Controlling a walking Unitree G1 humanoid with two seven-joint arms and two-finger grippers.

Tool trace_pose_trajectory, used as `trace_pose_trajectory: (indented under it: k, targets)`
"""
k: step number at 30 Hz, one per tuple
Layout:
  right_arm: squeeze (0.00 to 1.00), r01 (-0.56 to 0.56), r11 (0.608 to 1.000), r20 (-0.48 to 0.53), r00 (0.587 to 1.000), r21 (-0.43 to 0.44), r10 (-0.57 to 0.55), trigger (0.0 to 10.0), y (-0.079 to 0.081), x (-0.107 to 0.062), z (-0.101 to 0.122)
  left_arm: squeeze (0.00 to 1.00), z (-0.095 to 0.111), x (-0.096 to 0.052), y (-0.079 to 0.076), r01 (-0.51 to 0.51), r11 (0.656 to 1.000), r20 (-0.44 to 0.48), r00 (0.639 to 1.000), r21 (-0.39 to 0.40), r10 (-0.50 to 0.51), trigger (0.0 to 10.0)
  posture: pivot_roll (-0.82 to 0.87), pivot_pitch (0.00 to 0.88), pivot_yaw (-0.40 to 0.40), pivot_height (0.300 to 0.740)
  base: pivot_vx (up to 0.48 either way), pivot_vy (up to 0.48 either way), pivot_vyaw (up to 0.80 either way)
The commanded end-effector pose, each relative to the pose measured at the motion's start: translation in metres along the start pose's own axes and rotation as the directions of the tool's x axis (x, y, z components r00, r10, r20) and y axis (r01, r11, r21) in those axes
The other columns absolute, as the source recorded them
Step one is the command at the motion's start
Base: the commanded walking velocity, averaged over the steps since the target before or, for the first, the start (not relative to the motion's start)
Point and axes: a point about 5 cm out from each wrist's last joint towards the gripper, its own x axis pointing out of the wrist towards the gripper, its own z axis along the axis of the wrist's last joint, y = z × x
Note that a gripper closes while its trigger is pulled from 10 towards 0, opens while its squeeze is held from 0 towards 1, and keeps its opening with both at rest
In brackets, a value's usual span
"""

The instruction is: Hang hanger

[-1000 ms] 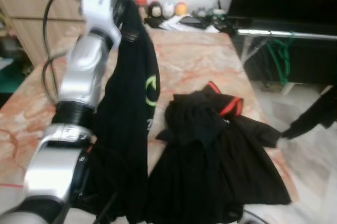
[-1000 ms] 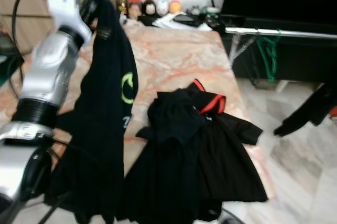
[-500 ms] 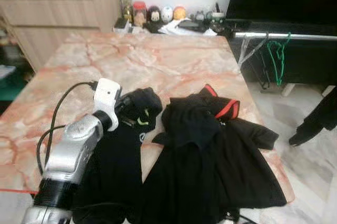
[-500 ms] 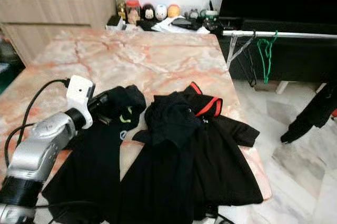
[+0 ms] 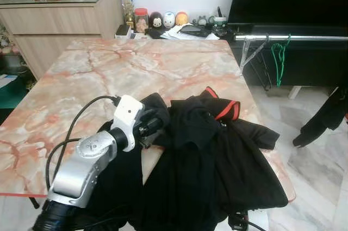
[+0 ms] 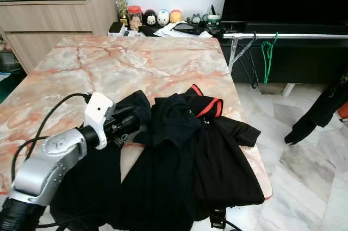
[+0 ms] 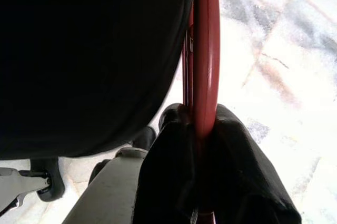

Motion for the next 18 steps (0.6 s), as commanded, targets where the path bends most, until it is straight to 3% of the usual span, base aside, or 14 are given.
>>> trace_pose_trajectory:
  k: [1, 11, 14, 18]
  targets:
    - [0.0, 0.0, 1.0, 0.007, 1.0, -0.002, 0.0, 10.0, 0.001, 0.0, 0.003, 1.0, 0.0, -0.003, -0.002, 0.007, 1.0, -0.022, 1.0, 0.018, -0.007, 10.0, 0.0, 0.0, -0.014, 0.732, 0.0, 0.0, 0.0]
    - [0.0, 0.0, 1.0, 0.006, 1.0, -0.001, 0.0, 10.0, 0.0, 0.0, 0.002, 1.0, -0.006, -0.014, -0.003, 0.006, 0.999, -0.059, 0.998, 0.035, -0.004, 10.0, 0.0, 0.0, -0.015, 0.732, 0.0, 0.0, 0.0]
    - [0.0, 0.0, 1.0, 0.007, 1.0, -0.003, 0.0, 10.0, 0.0, 0.0, 0.003, 1.0, -0.007, -0.028, -0.001, 0.009, 0.999, -0.082, 0.997, 0.042, -0.005, 10.0, 0.01, 0.0, -0.019, 0.732, 0.0, 0.0, 0.0]
    - [0.0, 0.0, 1.0, 0.007, 1.0, -0.005, 0.0, 10.0, 0.0, 0.0, 0.003, 1.0, -0.006, -0.032, 0.0, 0.013, 0.999, -0.086, 0.996, 0.045, -0.009, 10.0, 0.01, 0.0, -0.019, 0.732, 0.0, 0.0, 0.0]
